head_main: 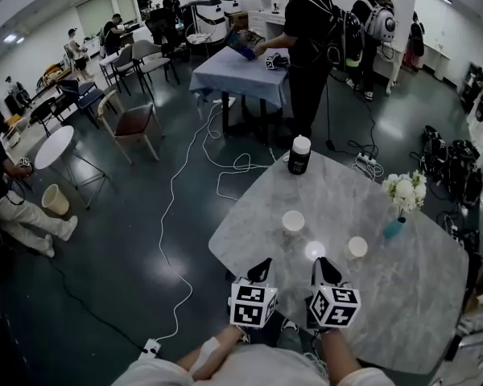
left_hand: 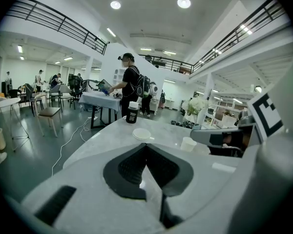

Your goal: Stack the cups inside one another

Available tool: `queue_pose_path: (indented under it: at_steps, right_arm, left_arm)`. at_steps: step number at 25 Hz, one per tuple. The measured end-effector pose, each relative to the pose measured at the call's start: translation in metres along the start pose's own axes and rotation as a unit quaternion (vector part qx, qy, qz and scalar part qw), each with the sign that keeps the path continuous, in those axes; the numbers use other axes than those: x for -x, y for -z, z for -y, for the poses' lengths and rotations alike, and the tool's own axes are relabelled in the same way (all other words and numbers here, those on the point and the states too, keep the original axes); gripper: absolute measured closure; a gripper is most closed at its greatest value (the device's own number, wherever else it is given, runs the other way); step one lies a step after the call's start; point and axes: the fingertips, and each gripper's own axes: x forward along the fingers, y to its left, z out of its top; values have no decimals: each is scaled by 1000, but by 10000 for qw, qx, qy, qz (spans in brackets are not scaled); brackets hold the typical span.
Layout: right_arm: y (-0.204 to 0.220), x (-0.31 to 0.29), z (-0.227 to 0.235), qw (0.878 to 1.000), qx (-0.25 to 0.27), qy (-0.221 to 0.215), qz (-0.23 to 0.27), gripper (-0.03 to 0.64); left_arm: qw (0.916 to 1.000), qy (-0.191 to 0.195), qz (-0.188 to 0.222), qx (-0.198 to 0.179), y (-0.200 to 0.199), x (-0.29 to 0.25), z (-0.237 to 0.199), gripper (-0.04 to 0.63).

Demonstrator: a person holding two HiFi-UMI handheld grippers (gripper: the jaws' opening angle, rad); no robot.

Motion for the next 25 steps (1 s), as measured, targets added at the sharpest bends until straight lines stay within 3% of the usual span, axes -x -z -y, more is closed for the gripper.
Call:
queue_pose_path:
  at_steps: [25]
  right_arm:
    - [8, 18, 18, 9995, -213, 249, -14, 586]
  left_arm:
    - [10000, 64, 34, -15, -3, -2, 6, 600]
